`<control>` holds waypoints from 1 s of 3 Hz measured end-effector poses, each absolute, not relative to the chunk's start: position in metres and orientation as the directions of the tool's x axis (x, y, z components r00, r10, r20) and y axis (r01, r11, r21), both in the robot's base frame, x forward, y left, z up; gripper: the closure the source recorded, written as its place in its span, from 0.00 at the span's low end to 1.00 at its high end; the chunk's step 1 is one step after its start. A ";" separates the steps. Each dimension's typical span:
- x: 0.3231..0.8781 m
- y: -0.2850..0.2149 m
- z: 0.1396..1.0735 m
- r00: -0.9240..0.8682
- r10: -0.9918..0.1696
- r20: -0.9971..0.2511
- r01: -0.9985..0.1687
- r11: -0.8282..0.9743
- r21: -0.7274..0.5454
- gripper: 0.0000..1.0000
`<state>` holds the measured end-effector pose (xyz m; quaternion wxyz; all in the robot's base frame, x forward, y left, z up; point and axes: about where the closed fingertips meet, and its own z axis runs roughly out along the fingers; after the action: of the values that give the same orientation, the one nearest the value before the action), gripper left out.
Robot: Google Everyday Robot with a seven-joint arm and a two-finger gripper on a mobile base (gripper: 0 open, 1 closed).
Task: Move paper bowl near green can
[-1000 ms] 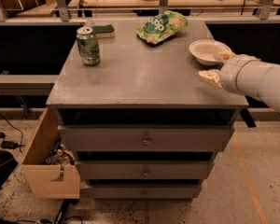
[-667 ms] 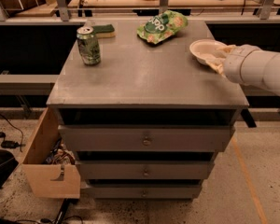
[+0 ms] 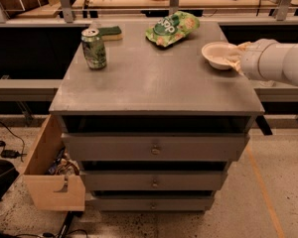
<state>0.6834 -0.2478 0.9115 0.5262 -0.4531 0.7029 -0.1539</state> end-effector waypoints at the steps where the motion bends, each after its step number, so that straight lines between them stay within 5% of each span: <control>1: 0.684 -0.246 0.911 -0.034 -0.800 -0.599 -0.477 0.540 -0.693 0.67; 3: 0.684 -0.243 0.911 -0.031 -0.800 -0.599 -0.480 0.537 -0.693 0.22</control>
Offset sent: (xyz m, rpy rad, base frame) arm 0.0003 0.0009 -0.0002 -0.0019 0.0015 0.0019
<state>0.6843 -0.2431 0.9112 0.5258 -0.4564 0.7015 -0.1522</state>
